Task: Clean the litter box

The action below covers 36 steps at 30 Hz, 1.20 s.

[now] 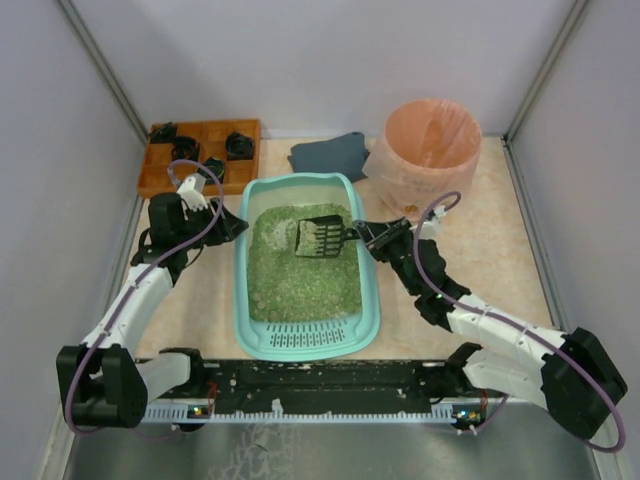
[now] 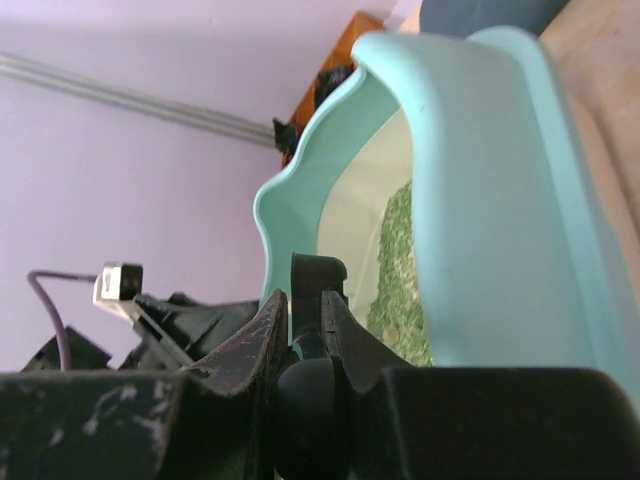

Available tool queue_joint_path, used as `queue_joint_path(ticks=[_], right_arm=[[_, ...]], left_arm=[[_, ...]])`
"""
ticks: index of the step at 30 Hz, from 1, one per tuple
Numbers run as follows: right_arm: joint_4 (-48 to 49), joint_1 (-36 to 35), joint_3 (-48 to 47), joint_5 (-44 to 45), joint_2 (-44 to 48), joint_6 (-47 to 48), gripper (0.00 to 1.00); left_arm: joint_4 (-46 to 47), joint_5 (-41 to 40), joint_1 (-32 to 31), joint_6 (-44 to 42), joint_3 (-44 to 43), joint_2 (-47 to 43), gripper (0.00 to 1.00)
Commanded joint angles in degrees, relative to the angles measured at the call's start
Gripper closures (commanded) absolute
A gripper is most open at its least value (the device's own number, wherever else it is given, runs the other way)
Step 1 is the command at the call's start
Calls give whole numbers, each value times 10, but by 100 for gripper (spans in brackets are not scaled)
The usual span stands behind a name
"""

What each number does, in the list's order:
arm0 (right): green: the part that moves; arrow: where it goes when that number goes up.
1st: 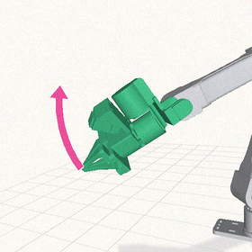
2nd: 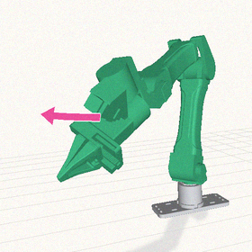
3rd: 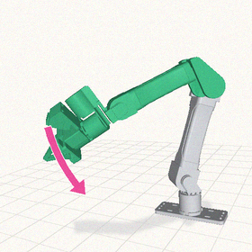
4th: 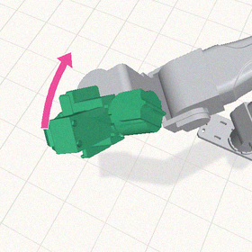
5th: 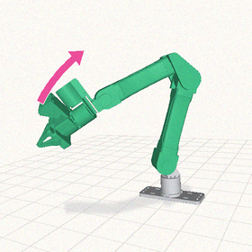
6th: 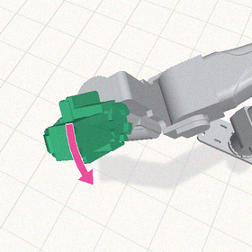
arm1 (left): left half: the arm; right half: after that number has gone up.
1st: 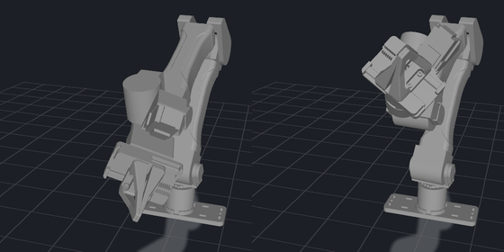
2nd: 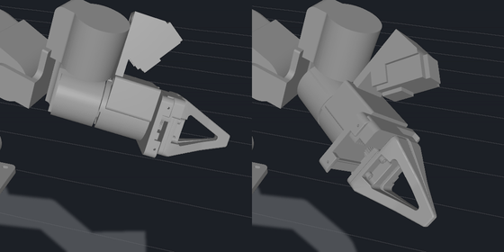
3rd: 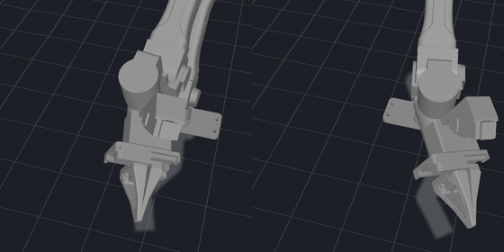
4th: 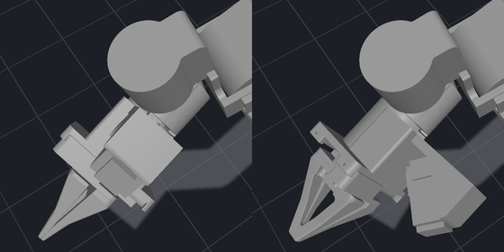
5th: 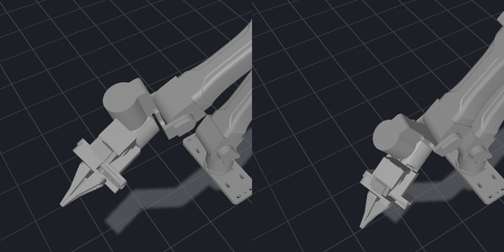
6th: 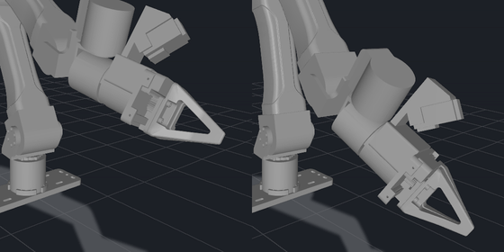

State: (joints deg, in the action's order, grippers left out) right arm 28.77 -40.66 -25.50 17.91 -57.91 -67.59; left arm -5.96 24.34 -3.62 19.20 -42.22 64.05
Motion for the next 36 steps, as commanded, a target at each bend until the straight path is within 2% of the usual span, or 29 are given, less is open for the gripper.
queue_joint_path(ticks=[1, 7, 12, 17, 21, 26, 29, 32, 34, 36], right_arm=[[60, 1, -12, -88, -16, -24, 100], [86, 34, 34, -22, 1, -70, 100], [151, 27, -12, -141, -70, -66, 100], [115, 64, 19, -89, -46, -89, 100], [152, 17, -31, -162, -89, -56, 100], [169, 48, 24, -89, -74, -67, 100], [190, 14, -7, -138, -93, -39, 100], [194, -21, -31, -149, -116, 10, 100], [191, 1, 2, -100, -110, -22, 100], [233, 31, 30, -98, -114, -56, 100]], left_arm=[[13, -8, -1, -7, -5, -11, 44], [9, -8, -1, -7, -6, -12, 44], [16, -1, -2, -2, -5, -9, 44], [4, -10, -2, -5, -7, -14, 45], [18, -11, -1, -3, -2, -17, 45], [2, -6, -2, -4, -11, -5, 45], [15, -3, -1, 0, -2, -7, 45], [13, 5, -1, 2, -12, 3, 46], [0, 1, -1, -3, -19, 5, 46], [-4, -11, -1, -8, -14, -6, 46]])
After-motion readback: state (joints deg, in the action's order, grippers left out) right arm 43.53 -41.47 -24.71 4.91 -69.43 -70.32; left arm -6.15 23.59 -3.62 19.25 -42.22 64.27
